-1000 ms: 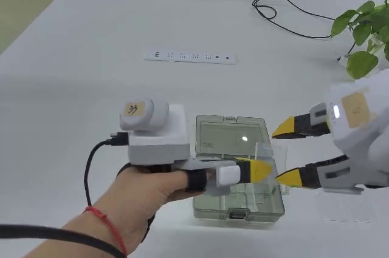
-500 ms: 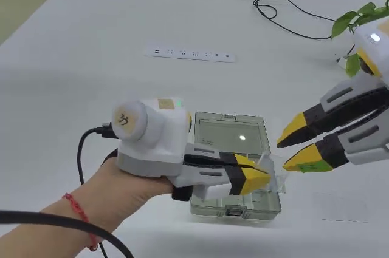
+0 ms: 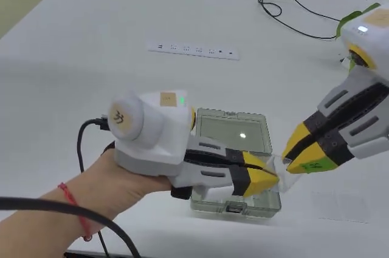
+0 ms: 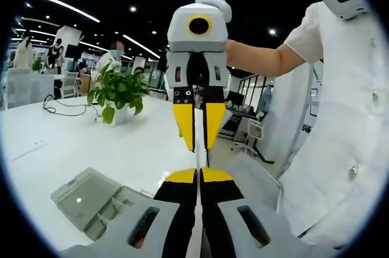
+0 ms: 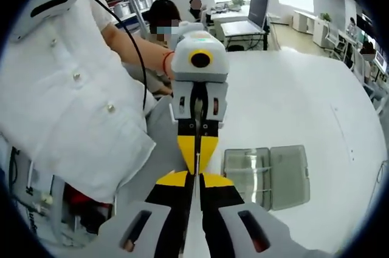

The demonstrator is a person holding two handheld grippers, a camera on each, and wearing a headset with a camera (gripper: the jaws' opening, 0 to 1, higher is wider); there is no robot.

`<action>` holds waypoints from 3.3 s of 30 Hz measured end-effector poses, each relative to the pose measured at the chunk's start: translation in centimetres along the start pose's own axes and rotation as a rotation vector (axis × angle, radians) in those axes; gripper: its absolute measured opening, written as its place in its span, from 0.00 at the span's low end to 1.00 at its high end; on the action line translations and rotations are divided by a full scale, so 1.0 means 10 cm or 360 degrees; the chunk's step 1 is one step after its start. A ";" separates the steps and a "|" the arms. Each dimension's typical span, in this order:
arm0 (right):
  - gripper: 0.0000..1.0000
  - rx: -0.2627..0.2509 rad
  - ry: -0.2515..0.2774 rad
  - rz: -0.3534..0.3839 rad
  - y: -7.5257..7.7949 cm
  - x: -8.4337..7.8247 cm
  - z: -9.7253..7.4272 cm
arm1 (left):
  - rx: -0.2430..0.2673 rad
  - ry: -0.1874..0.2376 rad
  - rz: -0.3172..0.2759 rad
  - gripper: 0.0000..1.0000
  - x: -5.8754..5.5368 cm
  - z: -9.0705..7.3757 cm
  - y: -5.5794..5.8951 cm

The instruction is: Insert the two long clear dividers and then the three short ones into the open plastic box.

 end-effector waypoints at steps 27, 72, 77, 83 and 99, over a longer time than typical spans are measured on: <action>0.03 0.0002 -0.0026 -0.0032 0.00 -0.02 0.07 | 0.0011 -0.0024 0.0047 0.00 -0.05 -0.01 0.02; 0.03 -0.0313 0.0088 0.0069 0.65 0.13 0.36 | 0.0452 -0.0194 0.0031 0.77 -0.38 -0.69 -0.54; 0.03 -0.0330 0.0079 0.0071 0.74 0.12 0.46 | 0.0465 -0.0229 0.0038 0.82 -0.43 -0.73 -0.56; 0.03 -0.0355 0.0074 0.0073 0.86 0.11 0.57 | 0.0483 -0.0227 0.0015 0.85 -0.46 -0.79 -0.58; 0.03 -0.0368 0.0043 0.0105 1.02 0.02 0.85 | 0.0514 -0.0203 -0.0018 0.89 -0.50 -0.89 -0.61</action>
Point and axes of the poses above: the centre of the closed fingertips' face, and the gripper's own axes: z roughly forward along the fingers, y roughly to its right, x roughly out of its top, the point moved 2 cm from there along -z, roughly backward along the fingers, and after that the axes turned 5 degrees about z, right-handed, at the moved point
